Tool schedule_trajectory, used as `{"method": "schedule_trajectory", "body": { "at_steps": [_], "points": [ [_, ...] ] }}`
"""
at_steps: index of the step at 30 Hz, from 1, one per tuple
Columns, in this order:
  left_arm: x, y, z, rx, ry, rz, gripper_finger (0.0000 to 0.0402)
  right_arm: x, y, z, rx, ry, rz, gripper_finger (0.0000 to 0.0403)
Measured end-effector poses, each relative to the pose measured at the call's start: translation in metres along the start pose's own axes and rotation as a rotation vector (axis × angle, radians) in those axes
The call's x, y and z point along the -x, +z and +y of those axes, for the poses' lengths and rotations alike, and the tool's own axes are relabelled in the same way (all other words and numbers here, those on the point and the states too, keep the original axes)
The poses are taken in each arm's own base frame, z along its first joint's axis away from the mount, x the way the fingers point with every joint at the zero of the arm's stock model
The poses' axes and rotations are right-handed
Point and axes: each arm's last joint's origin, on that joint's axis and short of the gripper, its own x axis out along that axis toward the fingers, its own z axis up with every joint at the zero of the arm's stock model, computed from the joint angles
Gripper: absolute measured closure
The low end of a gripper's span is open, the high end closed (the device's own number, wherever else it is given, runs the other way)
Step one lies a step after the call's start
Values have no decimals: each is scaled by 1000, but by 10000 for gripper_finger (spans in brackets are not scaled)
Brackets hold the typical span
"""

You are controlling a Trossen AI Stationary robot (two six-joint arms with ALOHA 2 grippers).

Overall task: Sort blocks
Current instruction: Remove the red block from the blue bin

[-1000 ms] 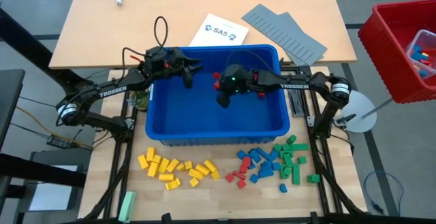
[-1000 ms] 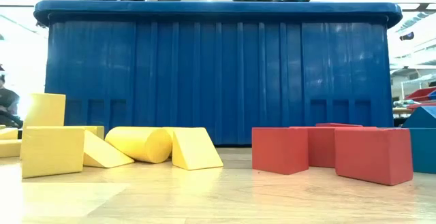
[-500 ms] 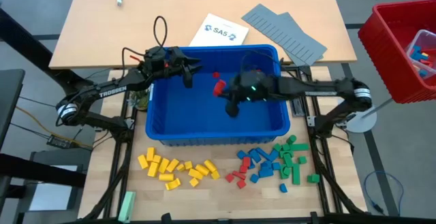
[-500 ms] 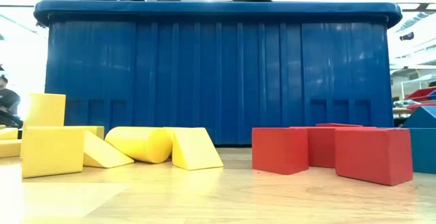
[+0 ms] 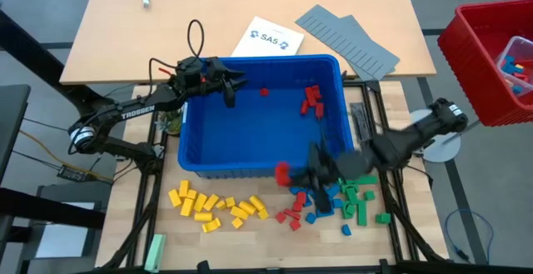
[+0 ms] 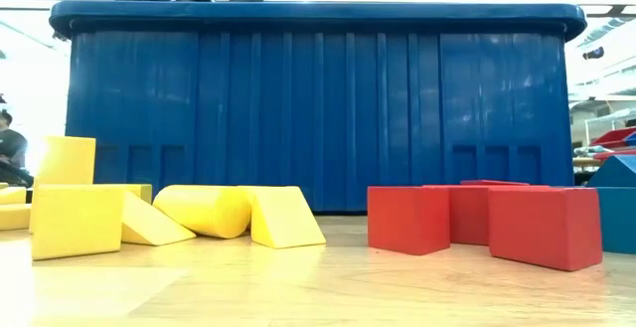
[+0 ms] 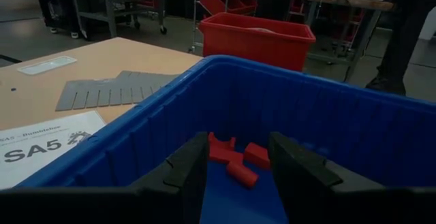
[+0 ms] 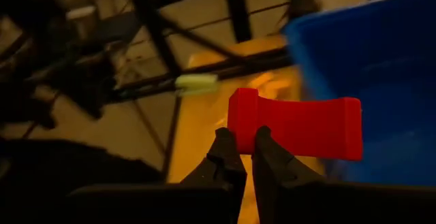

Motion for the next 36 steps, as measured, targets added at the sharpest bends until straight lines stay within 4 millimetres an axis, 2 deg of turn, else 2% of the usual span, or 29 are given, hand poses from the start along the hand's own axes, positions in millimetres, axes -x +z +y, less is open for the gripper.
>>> {"method": "schedule_trajectory", "body": {
  "at_steps": [3, 7, 15, 19, 23, 30, 36],
  "points": [
    [0, 0, 0, 0, 0, -1, 238, -1, -20, 28, 10, 21, 48, 391],
    [0, 0, 0, -1, 0, -2, 238, -14, -51, 53, 55, -3, 124, 391],
    [0, 0, 0, 0, 0, -1, 238, -63, -108, 67, 39, -102, 287, 391],
    [0, 0, 0, 0, -1, -1, 238, -82, -141, 65, 52, -198, 401, 391],
    [0, 0, 0, 0, 0, -2, 238, -96, -164, 47, -55, -430, 432, 390],
    [0, 0, 0, 0, 0, -2, 238, -121, -183, 38, -163, -505, 406, 371],
    [0, 0, 0, 0, 0, -1, 238, -134, -191, 26, -242, -551, 431, 330]
  ]
}}
